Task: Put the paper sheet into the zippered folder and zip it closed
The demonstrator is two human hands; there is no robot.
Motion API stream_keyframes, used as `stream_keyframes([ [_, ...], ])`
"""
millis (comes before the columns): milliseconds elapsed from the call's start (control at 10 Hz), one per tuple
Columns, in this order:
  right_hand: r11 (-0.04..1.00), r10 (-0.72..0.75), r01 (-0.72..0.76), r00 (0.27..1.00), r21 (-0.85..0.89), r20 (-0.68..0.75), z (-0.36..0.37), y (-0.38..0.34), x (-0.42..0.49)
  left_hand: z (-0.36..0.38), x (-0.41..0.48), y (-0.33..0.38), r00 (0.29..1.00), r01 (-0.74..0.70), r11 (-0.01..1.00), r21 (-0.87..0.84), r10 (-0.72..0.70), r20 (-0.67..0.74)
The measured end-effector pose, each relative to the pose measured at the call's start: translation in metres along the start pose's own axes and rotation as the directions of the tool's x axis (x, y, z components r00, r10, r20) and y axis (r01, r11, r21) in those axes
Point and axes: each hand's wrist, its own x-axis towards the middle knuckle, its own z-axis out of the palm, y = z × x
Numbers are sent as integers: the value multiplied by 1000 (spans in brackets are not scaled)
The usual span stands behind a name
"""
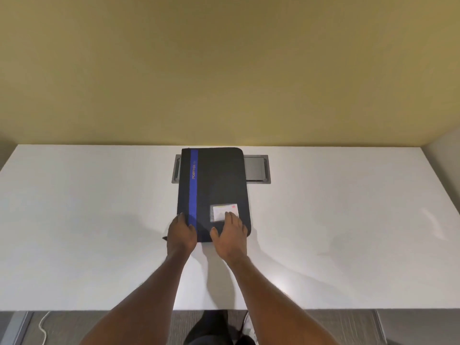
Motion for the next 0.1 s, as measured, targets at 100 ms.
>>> stream_keyframes([
  [100, 999, -6, 7, 999, -44, 38, 7, 19, -27, 15, -25, -9, 999, -33, 999, 27, 34, -5],
])
